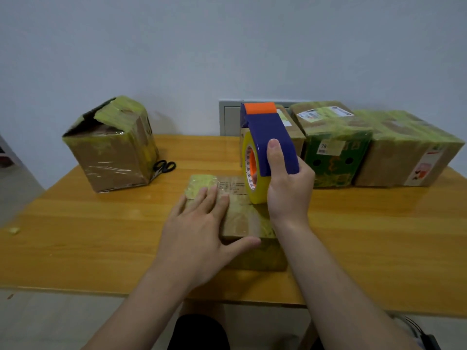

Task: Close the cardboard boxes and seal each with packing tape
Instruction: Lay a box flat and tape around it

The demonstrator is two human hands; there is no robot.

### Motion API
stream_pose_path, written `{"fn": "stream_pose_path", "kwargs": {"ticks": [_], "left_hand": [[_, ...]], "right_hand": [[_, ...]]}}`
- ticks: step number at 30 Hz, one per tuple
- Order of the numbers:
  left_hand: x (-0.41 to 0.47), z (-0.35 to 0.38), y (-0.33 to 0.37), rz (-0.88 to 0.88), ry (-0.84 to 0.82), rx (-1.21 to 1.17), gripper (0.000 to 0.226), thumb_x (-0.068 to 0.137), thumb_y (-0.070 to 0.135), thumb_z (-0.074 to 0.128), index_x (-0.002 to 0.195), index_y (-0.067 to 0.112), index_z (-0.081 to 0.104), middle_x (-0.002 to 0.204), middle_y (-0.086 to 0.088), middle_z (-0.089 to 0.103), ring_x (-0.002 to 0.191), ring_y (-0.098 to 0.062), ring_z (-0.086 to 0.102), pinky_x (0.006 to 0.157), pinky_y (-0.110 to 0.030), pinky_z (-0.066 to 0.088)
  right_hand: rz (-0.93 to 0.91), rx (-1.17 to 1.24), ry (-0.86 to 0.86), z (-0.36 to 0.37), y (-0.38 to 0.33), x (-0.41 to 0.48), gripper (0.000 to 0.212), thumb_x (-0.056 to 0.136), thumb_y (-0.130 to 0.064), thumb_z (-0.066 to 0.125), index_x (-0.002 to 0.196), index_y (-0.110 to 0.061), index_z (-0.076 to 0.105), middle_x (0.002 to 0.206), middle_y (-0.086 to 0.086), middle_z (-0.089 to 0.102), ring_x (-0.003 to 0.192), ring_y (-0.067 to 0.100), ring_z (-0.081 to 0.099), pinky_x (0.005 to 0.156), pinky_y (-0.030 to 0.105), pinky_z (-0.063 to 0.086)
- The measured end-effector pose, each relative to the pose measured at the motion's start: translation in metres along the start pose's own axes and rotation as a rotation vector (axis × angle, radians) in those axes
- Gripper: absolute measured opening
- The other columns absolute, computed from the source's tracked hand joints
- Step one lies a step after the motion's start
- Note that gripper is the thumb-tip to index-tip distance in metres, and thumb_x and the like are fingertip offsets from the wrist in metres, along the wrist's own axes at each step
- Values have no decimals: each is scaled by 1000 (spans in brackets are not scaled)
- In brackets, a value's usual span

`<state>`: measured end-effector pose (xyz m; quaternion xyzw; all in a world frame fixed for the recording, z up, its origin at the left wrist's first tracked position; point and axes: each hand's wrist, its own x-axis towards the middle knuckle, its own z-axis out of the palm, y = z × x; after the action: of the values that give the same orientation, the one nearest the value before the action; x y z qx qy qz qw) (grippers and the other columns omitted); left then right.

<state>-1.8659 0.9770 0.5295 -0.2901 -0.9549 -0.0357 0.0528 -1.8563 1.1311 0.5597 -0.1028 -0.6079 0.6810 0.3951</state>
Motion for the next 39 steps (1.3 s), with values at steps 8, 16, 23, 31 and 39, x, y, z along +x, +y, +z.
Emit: {"fn": "stream_pose_path", "kwargs": {"ticks": [8, 16, 23, 31, 39], "left_hand": [[-4, -6, -16, -61, 118, -224, 102, 76, 99, 13, 157, 42, 39, 172, 5, 20, 158, -11, 14, 125, -34, 20], [-1, 18, -33, -275, 413, -614, 35, 91, 52, 67, 123, 42, 74, 148, 0, 59, 85, 1, 68, 70, -19, 53], [-1, 35, -33, -264, 526, -860, 27, 93, 35, 71, 119, 41, 76, 96, 11, 80, 56, -13, 63, 46, -20, 44], [18, 38, -46, -120, 610, -720, 38, 82, 43, 57, 107, 32, 82, 77, 12, 78, 48, -13, 59, 41, -31, 45], [37, 25, -56, -29, 417, -586, 50, 80, 50, 52, 127, 45, 71, 81, 5, 76, 58, -13, 59, 59, -39, 51]], "right_hand": [[-9, -30, -37, 1, 0, -1, 24, 92, -51, 64, 96, -28, 70, 89, -3, 75, 84, 14, 72, 66, 23, 57], [1, -5, -42, -1, 3, 1, 20, 95, -46, 64, 99, -28, 70, 93, -1, 76, 88, 19, 73, 66, 26, 58], [7, 29, -68, -2, 1, 0, 24, 88, -52, 64, 96, -31, 69, 93, -3, 76, 90, 18, 73, 66, 24, 58], [37, -9, -61, -9, -3, -1, 26, 90, -54, 65, 101, -31, 69, 98, -3, 76, 95, 17, 73, 79, 37, 63], [57, 12, -52, -28, -13, -2, 20, 94, -44, 66, 93, -25, 72, 87, -2, 77, 84, 17, 74, 70, 32, 61]]}}
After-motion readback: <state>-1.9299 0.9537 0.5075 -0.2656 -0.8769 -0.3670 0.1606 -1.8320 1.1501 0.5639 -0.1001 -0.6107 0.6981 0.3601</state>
